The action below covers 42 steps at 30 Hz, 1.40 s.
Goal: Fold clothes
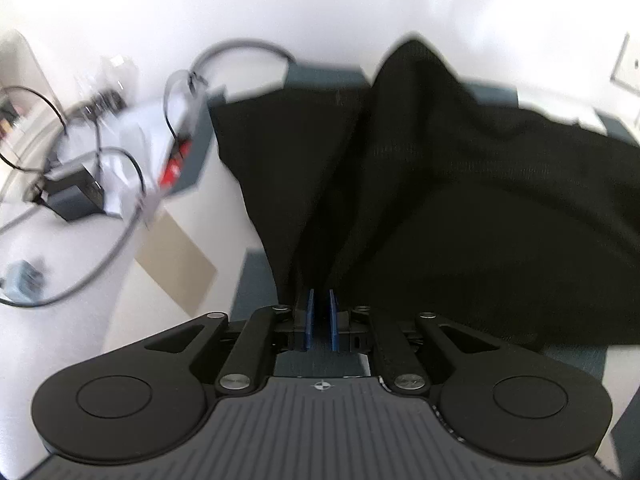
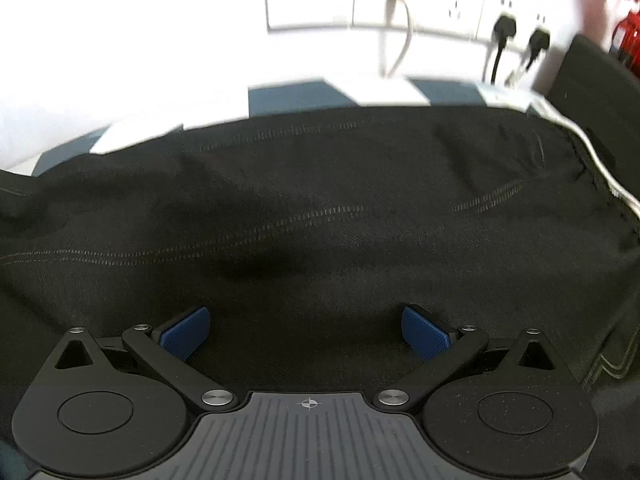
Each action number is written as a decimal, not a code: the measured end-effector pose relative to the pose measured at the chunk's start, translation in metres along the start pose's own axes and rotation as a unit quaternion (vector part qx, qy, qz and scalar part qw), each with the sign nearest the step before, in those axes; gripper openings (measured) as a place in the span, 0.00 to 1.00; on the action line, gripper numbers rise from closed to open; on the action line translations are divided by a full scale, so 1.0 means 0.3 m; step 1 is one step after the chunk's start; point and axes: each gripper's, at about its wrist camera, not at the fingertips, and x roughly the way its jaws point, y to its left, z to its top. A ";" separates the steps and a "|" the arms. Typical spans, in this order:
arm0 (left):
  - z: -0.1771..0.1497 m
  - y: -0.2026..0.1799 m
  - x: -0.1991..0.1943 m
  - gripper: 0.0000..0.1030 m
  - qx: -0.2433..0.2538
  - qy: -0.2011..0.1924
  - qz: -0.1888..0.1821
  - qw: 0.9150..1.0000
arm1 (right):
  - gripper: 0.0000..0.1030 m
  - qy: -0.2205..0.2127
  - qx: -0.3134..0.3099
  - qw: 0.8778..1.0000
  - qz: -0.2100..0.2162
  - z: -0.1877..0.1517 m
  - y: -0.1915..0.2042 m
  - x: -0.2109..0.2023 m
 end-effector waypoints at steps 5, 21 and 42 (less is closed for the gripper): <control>0.032 -0.086 -0.122 0.52 0.018 -0.056 -0.036 0.998 | 0.99 0.019 0.049 0.999 0.010 -0.041 -0.093 -0.081; -0.067 -0.413 -0.160 0.89 0.136 -0.020 -0.160 0.977 | 0.99 -0.032 0.211 0.976 -0.047 -0.339 -0.445 -0.505; -0.009 -0.323 -0.191 0.95 0.066 -0.040 -0.151 0.985 | 0.99 -0.032 0.188 0.980 -0.053 -0.224 -0.521 -0.549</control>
